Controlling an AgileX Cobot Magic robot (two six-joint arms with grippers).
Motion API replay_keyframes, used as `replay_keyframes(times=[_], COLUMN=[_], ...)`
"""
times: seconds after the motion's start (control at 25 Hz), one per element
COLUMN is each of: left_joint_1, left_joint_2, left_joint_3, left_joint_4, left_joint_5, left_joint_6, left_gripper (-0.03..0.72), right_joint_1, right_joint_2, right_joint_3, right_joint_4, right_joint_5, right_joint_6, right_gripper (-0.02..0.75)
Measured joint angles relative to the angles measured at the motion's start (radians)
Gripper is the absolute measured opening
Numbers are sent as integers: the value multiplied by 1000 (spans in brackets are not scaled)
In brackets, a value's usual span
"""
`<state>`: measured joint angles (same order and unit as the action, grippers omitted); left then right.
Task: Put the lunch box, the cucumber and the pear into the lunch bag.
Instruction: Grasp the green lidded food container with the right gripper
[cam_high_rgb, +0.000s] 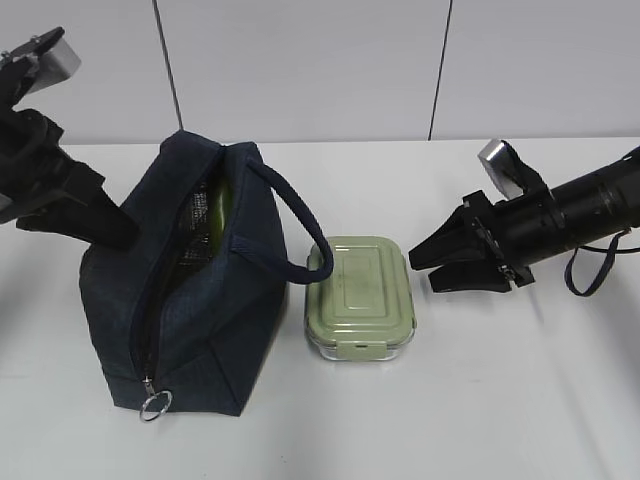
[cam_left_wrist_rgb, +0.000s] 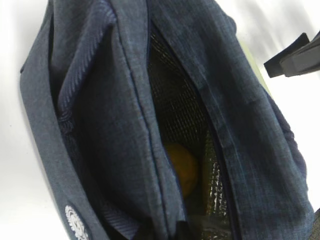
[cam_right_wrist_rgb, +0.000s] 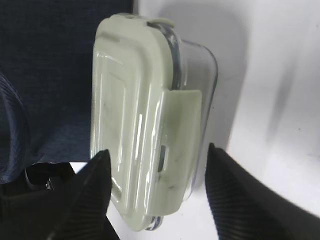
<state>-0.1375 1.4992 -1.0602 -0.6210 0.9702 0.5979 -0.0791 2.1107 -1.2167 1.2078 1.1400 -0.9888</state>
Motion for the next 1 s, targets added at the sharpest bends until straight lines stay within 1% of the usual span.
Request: replay_keyframes(times=[0.12,0.36,0.64,0.72,0.88,1.0], left_joint_1=[0,0,0,0,0,0], left_joint_2=[0,0,0,0,0,0], left_joint_3=[0,0,0,0,0,0], left_joint_4=[0,0,0,0,0,0], left_joint_5=[0,0,0,0,0,0], left_joint_6=[0,0,0,0,0,0], left_gripper=[21,21,21,21,21,21], right_joint_1=[4,39,43,43,43,47], right_joint_2=[0,0,0,0,1,1], right_joint_3=[0,-2,-2,-2,-2,-2], right_joint_4=[0,2,2,2,2,2], right_joint_5=[-4,-37,-62,-63,-68,-70], right_joint_6=[0,0,0,0,4,6], right_gripper=[465,464,465,484,559,578])
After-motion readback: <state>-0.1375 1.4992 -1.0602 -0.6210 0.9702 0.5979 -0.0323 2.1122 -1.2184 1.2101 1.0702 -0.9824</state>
